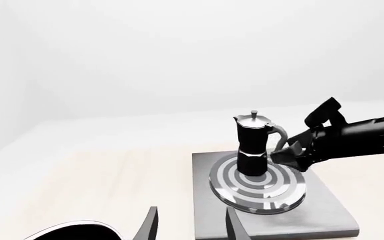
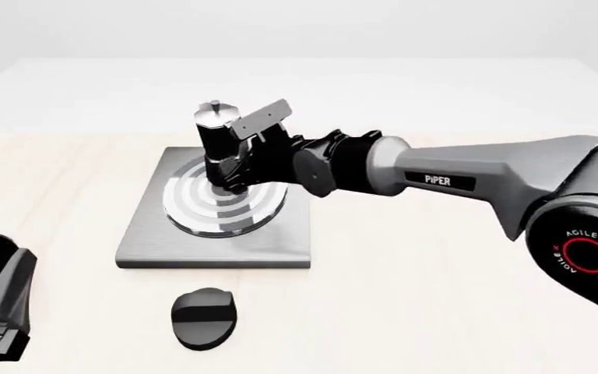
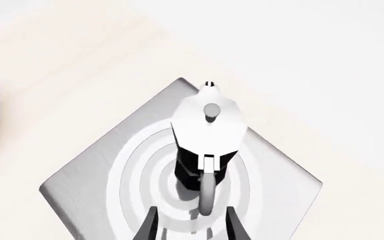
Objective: Turn on the stove and put the moka pot on it.
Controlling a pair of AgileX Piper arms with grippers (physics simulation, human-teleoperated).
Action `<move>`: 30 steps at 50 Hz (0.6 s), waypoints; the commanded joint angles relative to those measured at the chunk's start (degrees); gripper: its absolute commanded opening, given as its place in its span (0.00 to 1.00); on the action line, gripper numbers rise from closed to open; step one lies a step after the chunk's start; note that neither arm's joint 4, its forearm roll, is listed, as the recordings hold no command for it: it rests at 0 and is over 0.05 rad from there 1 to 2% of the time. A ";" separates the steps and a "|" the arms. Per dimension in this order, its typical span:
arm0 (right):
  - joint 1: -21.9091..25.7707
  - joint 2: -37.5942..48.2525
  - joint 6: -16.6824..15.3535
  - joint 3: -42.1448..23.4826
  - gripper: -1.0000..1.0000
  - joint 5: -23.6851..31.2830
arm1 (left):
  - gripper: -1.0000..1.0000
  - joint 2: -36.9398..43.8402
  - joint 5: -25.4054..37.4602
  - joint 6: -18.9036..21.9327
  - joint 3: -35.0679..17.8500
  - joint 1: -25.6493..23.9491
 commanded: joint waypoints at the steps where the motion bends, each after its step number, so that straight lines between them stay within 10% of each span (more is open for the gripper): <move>1: 0.42 -7.43 -3.17 4.25 1.00 1.59 | 1.00 0.00 -0.14 0.05 0.00 -0.16; 30: 1.42 -37.47 -6.96 23.22 1.00 7.12 | 1.00 0.00 0.04 0.99 0.00 -0.59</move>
